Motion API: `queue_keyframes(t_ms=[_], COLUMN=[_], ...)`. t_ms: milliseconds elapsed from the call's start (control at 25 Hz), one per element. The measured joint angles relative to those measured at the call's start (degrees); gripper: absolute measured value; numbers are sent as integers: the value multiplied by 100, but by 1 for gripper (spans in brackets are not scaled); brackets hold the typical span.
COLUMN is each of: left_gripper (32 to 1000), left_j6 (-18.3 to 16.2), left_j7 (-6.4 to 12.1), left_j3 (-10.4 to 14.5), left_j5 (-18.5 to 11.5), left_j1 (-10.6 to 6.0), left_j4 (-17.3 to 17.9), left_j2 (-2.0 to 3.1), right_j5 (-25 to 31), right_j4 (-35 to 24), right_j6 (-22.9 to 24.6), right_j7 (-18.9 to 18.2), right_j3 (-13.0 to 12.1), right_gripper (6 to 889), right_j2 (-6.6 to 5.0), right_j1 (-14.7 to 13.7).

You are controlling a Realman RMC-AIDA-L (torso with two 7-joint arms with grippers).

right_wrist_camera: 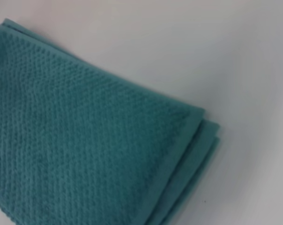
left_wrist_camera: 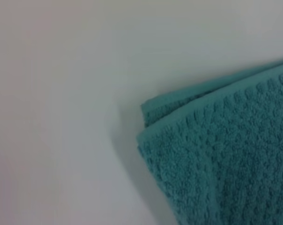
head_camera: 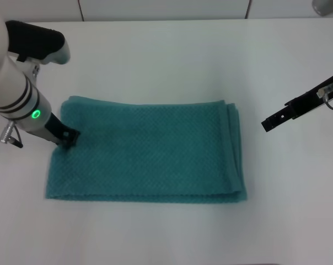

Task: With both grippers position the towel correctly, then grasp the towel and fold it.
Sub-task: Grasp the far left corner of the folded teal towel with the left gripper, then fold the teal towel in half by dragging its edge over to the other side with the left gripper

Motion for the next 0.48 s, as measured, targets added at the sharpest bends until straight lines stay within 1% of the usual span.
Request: queue_keyframes(t_ms=[120,200,280,320,360,480], left_gripper=[87,87,87,87,87,87], left_j6=[104,145,177,177,230,269], left_j7=[1,2,3,3,4,5], left_j3=[-72,-111,-181,-181,-288,-368], left_j5=[153,204,304,304,451,504], left_j1=[85,118,128,128,138,160], left_j4=[205,273,277,277,278,279], left_j2=[4,9,13,13,18,49], right_j5=[0,0,0,0,0,0], right_j4=[0,0,-1,-1,-1,-1], right_j6=[0,-1,-1,-1,-1,-1], right_j7=[1,2,4,5,7,19], right_j3=[0,0,0,0,0,0], right_gripper=[859,859,859,859,859,859], right_j2=[0,0,0,0,0,0], right_j1=[-1,-1,1,3,8,9])
